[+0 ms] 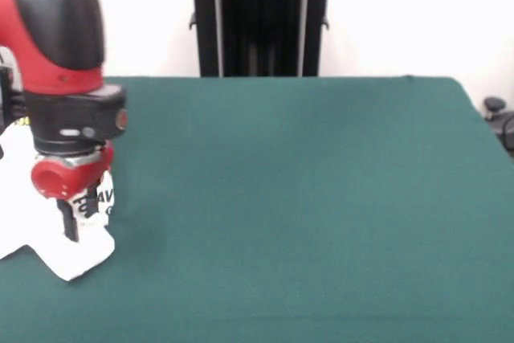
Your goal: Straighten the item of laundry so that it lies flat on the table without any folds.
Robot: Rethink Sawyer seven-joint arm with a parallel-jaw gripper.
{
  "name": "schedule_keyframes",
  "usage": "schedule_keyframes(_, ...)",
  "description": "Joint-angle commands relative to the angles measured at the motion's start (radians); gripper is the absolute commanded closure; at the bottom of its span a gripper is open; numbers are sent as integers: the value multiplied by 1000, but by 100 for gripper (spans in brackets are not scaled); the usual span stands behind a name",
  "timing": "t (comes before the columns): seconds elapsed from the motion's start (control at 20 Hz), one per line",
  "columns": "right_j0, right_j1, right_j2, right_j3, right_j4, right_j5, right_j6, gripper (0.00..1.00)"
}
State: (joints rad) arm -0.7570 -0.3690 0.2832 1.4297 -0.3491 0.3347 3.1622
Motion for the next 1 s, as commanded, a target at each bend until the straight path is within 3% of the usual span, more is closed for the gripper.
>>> schedule_keyframes(0.05, -133, 168, 447, 257, 41, -28, -239, 0)
schedule_keyframes(0.35, -222, 242, 578, 289, 30, 27, -272, 0)
schedule_keyframes(0.6, -290, 274, 674, 338, 66, 146, -282, 0)
schedule_keyframes(0.8, -314, 243, 717, 384, 94, 212, -235, 0)
schedule_keyframes(1.0, -308, 187, 696, 394, 73, 197, -179, 0)
